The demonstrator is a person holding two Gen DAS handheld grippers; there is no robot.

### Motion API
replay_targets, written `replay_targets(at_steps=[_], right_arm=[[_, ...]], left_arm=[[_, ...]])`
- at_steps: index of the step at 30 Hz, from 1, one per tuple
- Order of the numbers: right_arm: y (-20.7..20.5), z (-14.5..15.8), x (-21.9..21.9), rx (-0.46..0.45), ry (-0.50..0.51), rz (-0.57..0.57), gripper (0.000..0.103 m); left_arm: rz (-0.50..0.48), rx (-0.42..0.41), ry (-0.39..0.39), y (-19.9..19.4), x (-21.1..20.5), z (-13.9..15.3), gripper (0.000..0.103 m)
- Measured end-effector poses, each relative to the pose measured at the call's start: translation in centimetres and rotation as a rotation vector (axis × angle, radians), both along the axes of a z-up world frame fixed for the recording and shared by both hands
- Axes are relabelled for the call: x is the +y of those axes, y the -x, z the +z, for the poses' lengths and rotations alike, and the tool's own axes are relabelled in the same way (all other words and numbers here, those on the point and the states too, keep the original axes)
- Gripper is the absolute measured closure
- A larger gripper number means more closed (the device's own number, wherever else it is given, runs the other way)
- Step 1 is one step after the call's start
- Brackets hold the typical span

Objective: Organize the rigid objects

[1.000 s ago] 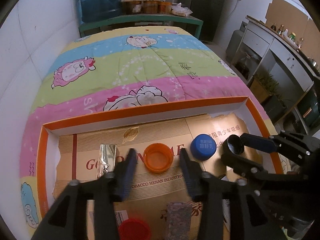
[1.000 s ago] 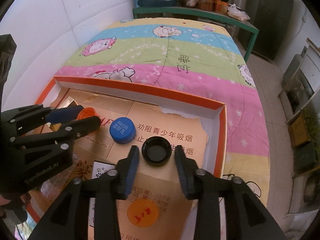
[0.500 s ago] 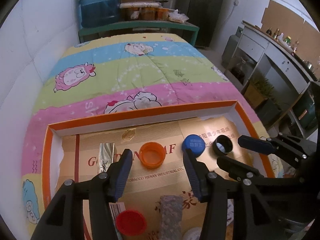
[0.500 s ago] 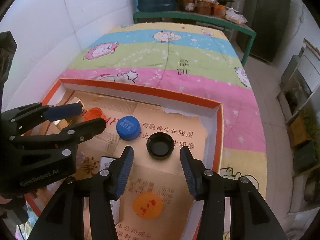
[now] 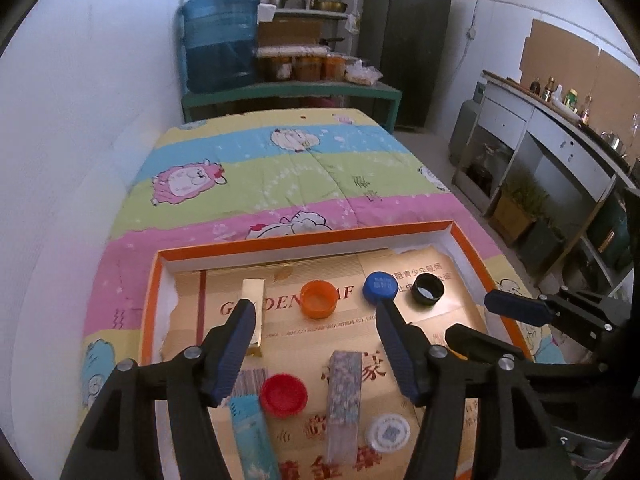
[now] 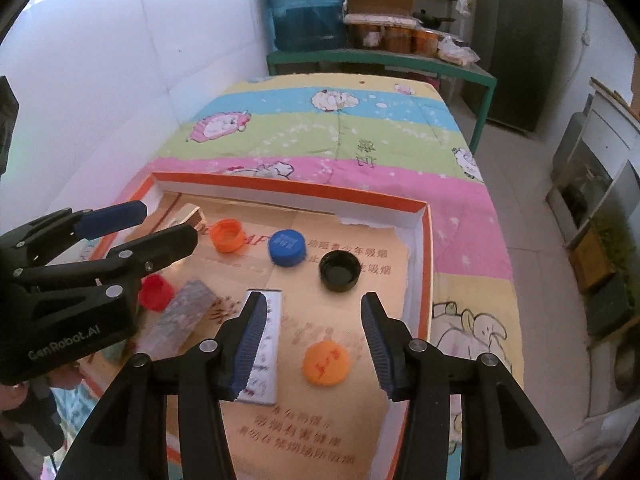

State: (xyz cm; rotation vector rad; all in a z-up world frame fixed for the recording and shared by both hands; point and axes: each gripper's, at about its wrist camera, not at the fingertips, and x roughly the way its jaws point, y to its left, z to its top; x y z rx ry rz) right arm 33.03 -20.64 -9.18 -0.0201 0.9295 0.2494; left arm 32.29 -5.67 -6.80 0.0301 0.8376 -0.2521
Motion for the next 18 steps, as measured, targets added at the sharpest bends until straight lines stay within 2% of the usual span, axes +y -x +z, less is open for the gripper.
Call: replay_targets(at_steps=[3,5,12,18], right_arm=[[1.2,0.7,0.3,-0.024,-0.008,0.002,0.048],[2.1,1.1,0.5,-0.041,-0.016,0.001,0.035],[5.2,2.6,0.7,-0.093,-0.057,-0.038,0.035],[7.6,3.4,0.9,-0.125,-0.066,-0.06,0.035]], left_arm=[[0.02,-0.031,0.002,1.5,0.7,0.8,0.041],[0.028,-0.044,0.009,2.6,1.2,1.1,0.04],[0.053,-0.07,0.064,5.7,2.9,2.0,0.04],[0.071,-0.107,0.077,8.2,3.9,2.9,0.04]])
